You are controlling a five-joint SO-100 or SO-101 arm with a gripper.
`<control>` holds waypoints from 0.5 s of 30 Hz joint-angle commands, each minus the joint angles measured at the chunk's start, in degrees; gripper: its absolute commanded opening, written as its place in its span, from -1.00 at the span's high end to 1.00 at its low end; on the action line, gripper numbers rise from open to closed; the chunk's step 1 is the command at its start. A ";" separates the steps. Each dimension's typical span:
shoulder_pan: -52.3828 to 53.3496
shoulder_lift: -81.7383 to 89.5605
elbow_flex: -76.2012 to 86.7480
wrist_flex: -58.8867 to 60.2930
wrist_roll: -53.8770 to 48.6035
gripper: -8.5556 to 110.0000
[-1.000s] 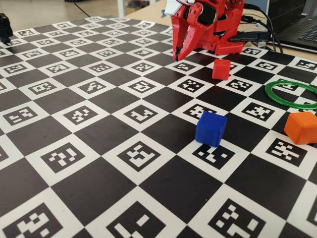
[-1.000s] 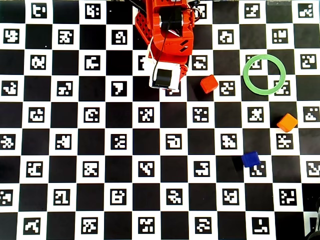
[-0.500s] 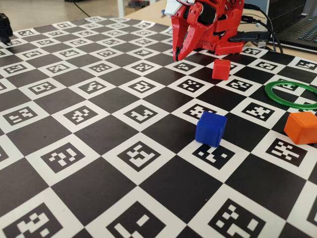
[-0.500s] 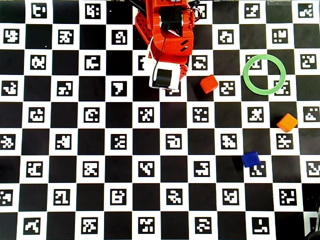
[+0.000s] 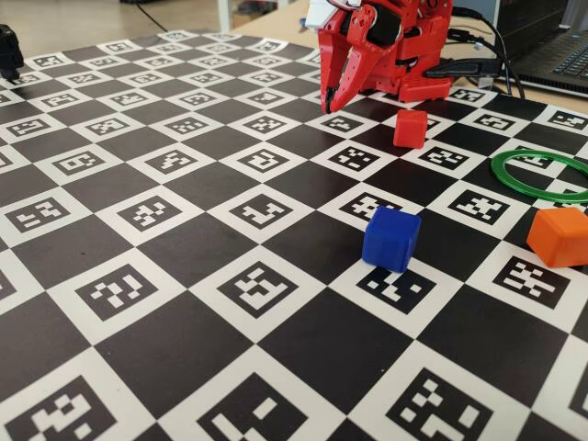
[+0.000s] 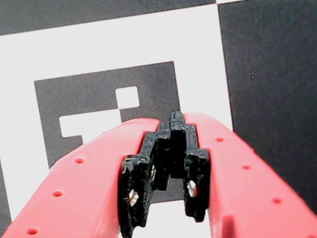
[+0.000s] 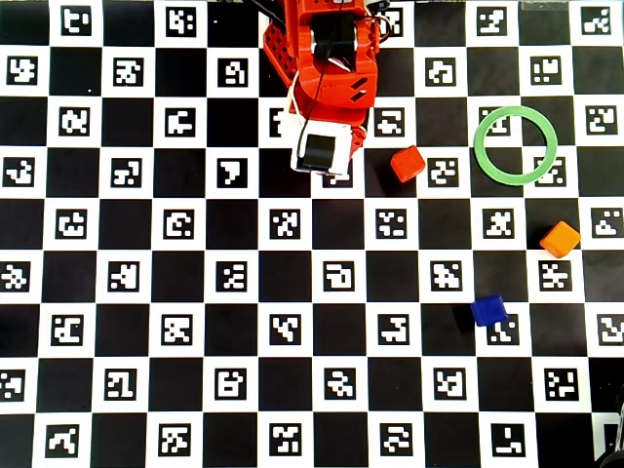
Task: Grab the red cube then put it in the green circle then put the blue cube on top and finally the orange cube on top
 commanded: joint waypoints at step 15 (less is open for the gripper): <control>-1.23 2.81 3.08 2.81 -0.18 0.95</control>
